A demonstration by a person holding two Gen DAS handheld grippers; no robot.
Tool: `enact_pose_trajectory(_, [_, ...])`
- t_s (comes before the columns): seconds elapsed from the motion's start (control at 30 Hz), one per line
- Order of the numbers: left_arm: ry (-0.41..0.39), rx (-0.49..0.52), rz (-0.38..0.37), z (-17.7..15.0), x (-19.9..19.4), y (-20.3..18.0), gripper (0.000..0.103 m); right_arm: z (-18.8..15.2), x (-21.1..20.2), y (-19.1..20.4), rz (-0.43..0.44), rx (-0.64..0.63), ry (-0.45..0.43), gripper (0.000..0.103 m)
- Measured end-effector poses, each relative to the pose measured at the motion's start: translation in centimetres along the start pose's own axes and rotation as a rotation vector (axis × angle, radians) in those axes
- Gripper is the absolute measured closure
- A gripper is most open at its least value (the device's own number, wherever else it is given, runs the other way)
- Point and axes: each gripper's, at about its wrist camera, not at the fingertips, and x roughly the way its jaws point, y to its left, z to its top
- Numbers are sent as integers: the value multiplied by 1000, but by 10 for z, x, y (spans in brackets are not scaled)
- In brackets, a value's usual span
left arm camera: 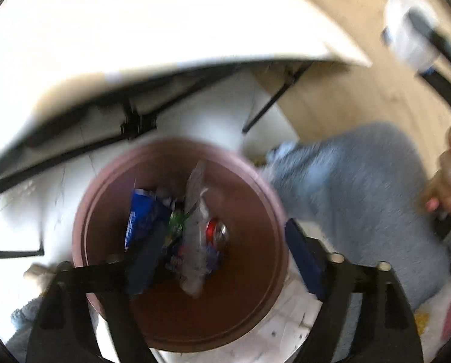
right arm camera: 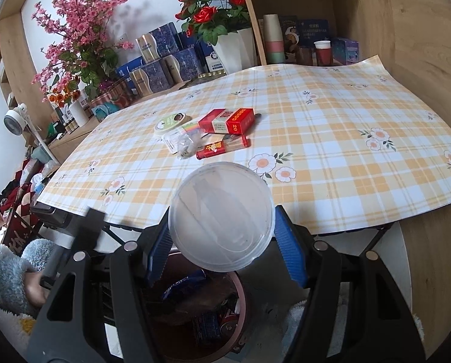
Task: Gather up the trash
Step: 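Carry the white package over the bin with the left gripper while the right carries the lid, then open the left gripper over the bin while the right releases the clear lid into it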
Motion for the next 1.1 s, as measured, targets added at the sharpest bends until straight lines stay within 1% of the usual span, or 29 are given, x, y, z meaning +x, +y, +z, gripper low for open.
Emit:
enact_pose_trajectory(0.03, [-18,0,-8,0,-6,0,22,0,0,1,2,-3,2,38])
enact_pose_trajectory(0.07, [-55,-4,-5,1,-18,0,21,-1,1,2,4,-6,5,38])
enact_pose_trajectory(0.13, [-116,-7,11,2,-40,0,15,-3,3,5,14,-13,15,38])
enact_pose_trajectory(0.2, [-210,9,51,-1,-72,-1,10,-5,8,11,29,-26,33,38])
enact_pose_trajectory(0.23, [-253,14,77,-3,-88,0,9,-7,11,16,39,-40,47,38])
enact_pose_trajectory(0.33, [-353,-3,159,-10,-125,6,6,-12,20,32,65,-86,82,38])
enact_pose_trajectory(0.37, [-377,-12,174,-12,-135,8,6,-14,24,39,77,-101,96,38])
enact_pose_trajectory(0.47, [-471,-37,255,-21,-163,17,6,-21,36,62,107,-161,139,38])
enact_pose_trajectory(0.57, [-542,-46,306,-32,-184,25,6,-31,51,85,139,-225,182,38])
enact_pose_trajectory(0.7, [-592,-55,336,-49,-193,32,6,-48,74,112,160,-298,241,38])
enact_pose_trajectory(0.77, [-614,-62,356,-59,-194,33,6,-55,83,117,156,-310,261,38])
enact_pose_trajectory(0.83, [-642,-71,379,-67,-194,33,6,-61,90,116,144,-311,283,38])
enact_pose_trajectory(0.97, [-675,-82,404,-73,-191,33,6,-72,104,111,107,-309,344,38])
enact_pose_trajectory(1.1, [-673,-93,400,-70,-186,36,6,-78,111,108,83,-306,383,38])
